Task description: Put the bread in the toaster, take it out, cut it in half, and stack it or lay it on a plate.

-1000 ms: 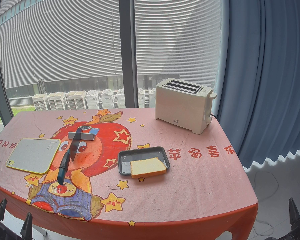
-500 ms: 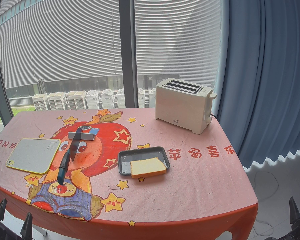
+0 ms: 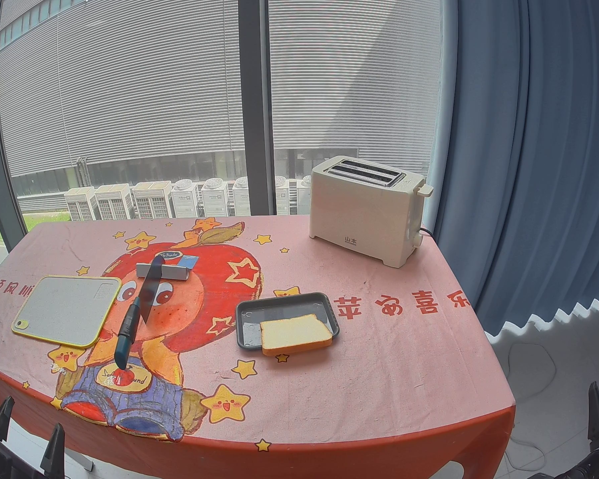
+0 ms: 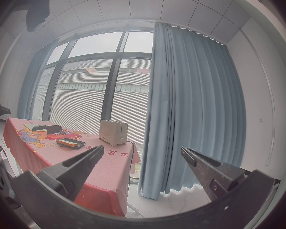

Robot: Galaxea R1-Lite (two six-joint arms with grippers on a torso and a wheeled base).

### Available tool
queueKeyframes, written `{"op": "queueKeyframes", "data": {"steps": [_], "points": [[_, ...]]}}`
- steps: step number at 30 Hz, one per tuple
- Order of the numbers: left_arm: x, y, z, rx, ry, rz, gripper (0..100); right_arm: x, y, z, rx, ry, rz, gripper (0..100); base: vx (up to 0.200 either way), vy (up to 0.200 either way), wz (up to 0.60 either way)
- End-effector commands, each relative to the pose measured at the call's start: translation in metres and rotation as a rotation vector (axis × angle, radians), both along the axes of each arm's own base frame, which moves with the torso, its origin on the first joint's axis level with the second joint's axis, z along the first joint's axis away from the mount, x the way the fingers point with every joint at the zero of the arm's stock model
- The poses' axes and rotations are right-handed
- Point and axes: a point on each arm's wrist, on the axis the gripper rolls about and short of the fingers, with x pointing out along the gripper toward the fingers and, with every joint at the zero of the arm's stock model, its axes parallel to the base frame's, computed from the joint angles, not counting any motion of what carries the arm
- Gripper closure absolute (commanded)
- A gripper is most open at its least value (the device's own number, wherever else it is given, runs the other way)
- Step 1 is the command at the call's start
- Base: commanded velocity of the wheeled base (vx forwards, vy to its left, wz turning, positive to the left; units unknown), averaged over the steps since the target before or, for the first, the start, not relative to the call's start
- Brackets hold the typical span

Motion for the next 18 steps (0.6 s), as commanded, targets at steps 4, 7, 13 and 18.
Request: {"op": "queueKeyframes", "data": {"steps": [4,7,13,18], "points": [[0.0001,0.0,-0.0053,0.0,0.001,0.0,0,0.0006,0.0,-0.0039,-0.024,0.006,-0.002,0,0.0,0.0,0.0],[0.0001,0.0,-0.0053,0.0,0.001,0.0,0,0.0005,0.0,-0.0032,-0.038,-0.002,-0.001,0,0.0,0.0,0.0],[0.0001,0.0,-0.0053,0.0,0.001,0.0,0,0.0003,0.0002,-0.0018,-0.044,-0.013,0.004,0,0.0,0.0,0.0],[0.0001,0.0,-0.0053,0.0,0.001,0.0,0,0.0002,0.0003,-0.0013,-0.052,-0.017,0.01,0,0.0,0.0,0.0]]}}
